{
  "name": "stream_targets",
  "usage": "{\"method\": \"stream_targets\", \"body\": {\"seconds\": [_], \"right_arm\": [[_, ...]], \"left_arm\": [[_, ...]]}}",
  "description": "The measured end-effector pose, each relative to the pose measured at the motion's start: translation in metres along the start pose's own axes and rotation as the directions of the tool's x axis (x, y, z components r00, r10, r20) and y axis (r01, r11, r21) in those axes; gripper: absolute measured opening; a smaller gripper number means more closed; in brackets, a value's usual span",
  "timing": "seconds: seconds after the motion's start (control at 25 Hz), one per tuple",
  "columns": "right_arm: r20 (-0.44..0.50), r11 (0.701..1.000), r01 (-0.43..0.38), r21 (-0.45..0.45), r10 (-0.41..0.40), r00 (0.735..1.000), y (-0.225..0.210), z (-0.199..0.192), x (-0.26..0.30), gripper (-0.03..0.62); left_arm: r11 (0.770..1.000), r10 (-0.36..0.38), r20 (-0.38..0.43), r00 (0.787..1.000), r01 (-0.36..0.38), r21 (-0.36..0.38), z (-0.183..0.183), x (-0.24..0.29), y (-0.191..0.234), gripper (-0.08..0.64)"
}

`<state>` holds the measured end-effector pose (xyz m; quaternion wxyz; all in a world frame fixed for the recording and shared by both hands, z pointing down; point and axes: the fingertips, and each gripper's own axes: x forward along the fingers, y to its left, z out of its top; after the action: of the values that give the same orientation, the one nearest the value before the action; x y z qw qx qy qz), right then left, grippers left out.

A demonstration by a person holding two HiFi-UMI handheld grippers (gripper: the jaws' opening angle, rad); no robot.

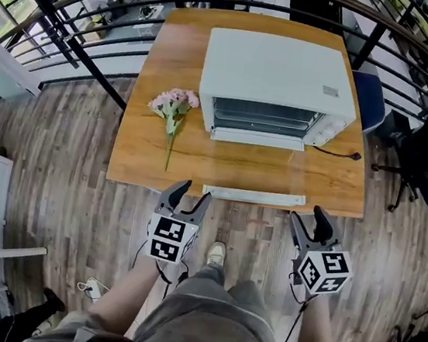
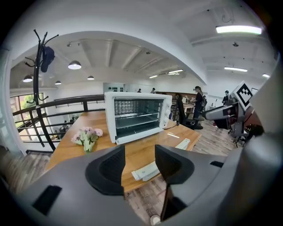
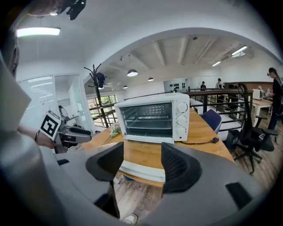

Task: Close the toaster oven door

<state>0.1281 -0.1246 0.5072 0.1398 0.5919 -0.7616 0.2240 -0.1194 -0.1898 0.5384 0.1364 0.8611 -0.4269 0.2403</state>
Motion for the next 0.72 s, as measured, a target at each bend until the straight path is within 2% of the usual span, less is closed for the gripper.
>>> {"method": "stream_targets", "body": {"seconds": [0.24, 0.56, 0.72], "right_arm": [[-0.096, 0.999, -0.007, 0.046, 0.011, 0.995, -0.026, -0.045, 0.027, 0.267], [-0.202, 0.995, -0.051, 0.090, 0.069, 0.977, -0.060, -0.100, 0.063, 0.268], [-0.246, 0.990, -0.054, 0.133, 0.086, 0.965, -0.074, -0.124, 0.080, 0.268]], "left_arm": [[0.993, -0.008, -0.073, 0.997, -0.001, -0.119, -0.039, 0.025, 0.003, 0.230], [0.995, 0.047, -0.166, 0.985, -0.061, -0.084, -0.082, 0.055, -0.008, 0.230], [0.981, 0.107, -0.243, 0.964, -0.143, -0.134, -0.109, 0.064, -0.004, 0.230]]}}
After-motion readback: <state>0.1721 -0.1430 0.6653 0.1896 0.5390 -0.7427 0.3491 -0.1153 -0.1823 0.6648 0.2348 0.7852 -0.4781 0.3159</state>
